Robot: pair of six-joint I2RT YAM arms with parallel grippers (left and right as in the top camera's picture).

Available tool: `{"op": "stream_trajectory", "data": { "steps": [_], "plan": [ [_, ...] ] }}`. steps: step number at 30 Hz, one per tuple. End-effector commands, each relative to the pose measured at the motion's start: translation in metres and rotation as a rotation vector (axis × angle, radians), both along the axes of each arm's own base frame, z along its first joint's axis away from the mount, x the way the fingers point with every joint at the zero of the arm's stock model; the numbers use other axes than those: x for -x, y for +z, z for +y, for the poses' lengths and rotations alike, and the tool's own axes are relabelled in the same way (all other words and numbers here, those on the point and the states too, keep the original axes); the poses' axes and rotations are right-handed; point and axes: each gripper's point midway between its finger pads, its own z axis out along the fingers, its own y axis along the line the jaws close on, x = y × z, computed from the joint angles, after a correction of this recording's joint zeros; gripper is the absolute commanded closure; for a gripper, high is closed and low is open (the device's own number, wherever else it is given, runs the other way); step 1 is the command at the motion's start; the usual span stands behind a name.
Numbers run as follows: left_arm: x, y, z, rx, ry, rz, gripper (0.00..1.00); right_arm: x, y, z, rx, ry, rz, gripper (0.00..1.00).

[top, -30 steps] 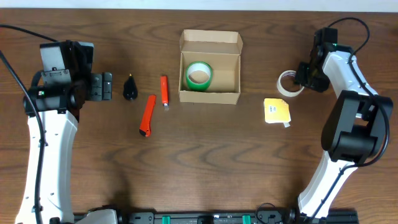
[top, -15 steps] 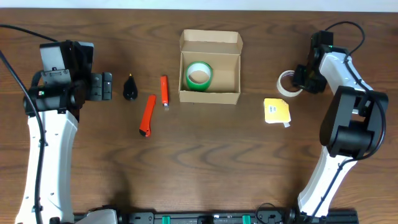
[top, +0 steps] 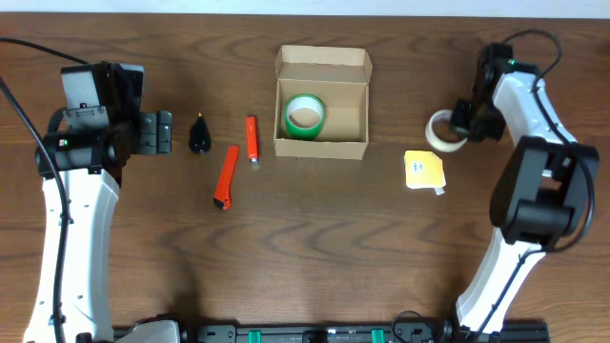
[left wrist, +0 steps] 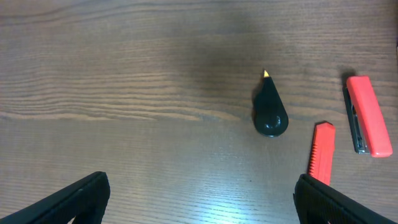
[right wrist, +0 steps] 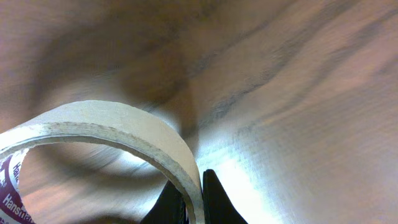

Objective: Pack container
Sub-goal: 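Move the right gripper to the white masking tape and grasp its rim, then carry the white tape into the box onto the green tape and release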

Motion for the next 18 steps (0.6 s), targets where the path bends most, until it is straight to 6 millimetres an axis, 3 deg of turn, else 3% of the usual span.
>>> {"op": "stream_trajectory", "data": {
  "steps": [1, 6, 9, 12, 18],
  "plan": [
    [-0.003, 0.007, 0.003, -0.011, 0.002, -0.014, 0.05, -0.032, 0.123, 0.029, -0.006, 0.109, -0.304, 0.99],
    [-0.003, 0.007, 0.003, -0.011, 0.002, -0.014, 0.05, -0.027, 0.225, 0.087, 0.002, 0.283, -0.545, 0.99],
    [-0.003, 0.007, 0.003, -0.011, 0.002, -0.014, 0.05, -0.019, 0.259, 0.135, 0.001, 0.416, -0.638, 0.99],
    [-0.003, 0.007, 0.003, -0.011, 0.002, -0.014, 0.05, -0.015, 0.264, 0.179, -0.023, 0.507, -0.667, 0.99],
    [-0.003, 0.007, 0.003, -0.011, 0.002, -0.014, 0.05, -0.025, 0.221, 0.253, -0.022, 0.645, -0.613, 0.99]
  ]
}}
